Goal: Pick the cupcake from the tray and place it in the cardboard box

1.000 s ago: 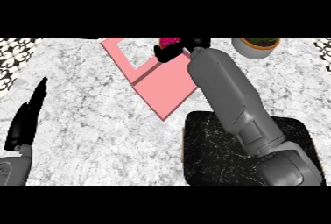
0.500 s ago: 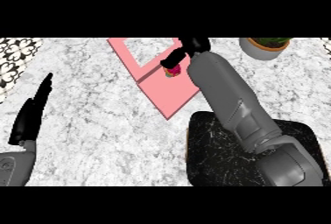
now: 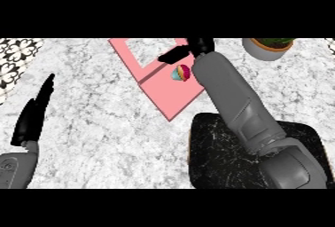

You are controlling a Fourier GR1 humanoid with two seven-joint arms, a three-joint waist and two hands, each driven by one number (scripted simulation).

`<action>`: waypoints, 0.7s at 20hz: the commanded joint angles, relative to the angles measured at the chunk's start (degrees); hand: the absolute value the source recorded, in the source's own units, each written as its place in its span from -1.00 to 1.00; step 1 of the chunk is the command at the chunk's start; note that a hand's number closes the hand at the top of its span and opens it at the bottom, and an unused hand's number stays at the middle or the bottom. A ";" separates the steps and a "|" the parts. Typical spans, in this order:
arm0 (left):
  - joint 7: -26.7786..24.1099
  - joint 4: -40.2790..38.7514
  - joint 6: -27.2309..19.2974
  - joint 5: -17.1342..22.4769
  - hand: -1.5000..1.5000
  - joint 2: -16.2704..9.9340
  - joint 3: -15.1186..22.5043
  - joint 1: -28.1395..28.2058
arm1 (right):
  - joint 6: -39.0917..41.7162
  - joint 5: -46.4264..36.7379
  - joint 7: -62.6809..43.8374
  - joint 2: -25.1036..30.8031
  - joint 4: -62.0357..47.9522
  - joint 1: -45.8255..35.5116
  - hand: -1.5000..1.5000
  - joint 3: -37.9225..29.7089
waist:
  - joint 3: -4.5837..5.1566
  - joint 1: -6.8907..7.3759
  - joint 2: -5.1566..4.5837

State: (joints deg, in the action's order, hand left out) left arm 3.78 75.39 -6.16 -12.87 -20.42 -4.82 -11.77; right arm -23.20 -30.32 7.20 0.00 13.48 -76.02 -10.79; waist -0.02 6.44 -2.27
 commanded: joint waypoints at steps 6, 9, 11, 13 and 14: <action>-1.89 -2.01 -0.76 0.25 0.00 -0.13 -1.84 1.62 | -0.07 8.77 9.76 3.31 2.49 0.82 -1.00 -9.18 | 0.00 -2.58 0.70; -0.76 0.01 0.10 0.66 0.00 -1.21 -2.50 2.39 | 4.33 11.42 13.52 5.93 2.71 2.91 -1.00 -11.43 | -0.03 -3.44 1.14; -0.88 -0.49 1.45 2.00 0.00 -2.50 -4.00 2.04 | 6.06 12.17 14.56 9.00 1.84 3.67 -1.00 -12.49 | -0.02 -3.30 0.98; -2.66 -4.53 -2.21 -0.92 0.00 -0.31 -3.08 1.17 | 7.21 11.92 14.94 10.46 1.76 6.00 -1.00 -12.08 | 0.02 -4.90 1.37; -2.71 -2.78 -0.53 0.12 0.00 -1.11 -3.36 2.70 | 7.80 12.73 13.68 12.15 1.40 4.35 -1.00 -13.06 | 0.00 -4.23 1.35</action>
State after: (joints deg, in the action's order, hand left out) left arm 2.44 73.67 -6.76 -12.74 -21.06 -7.30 -9.89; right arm -17.85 -19.05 20.06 8.51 15.38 -72.46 -22.32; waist -0.03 2.80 -1.20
